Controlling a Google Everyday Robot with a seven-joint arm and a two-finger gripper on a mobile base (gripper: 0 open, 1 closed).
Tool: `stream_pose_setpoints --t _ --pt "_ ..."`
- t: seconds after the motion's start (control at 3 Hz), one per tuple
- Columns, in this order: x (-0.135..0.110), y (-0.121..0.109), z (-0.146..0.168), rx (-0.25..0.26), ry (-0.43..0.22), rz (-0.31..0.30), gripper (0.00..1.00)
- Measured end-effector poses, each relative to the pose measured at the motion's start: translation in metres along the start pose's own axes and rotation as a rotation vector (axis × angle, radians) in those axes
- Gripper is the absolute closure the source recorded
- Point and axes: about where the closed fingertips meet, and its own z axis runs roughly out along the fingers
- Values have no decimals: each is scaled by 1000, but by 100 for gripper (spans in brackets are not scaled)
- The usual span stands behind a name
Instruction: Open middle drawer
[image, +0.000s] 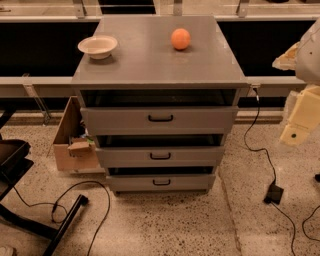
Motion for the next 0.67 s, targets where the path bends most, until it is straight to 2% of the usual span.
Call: stream_pose_setpoints --t 0.33,0.67 --pt "0 0 0 0 0 0 0" --pt "4 2 12 5 -40 -4 0"
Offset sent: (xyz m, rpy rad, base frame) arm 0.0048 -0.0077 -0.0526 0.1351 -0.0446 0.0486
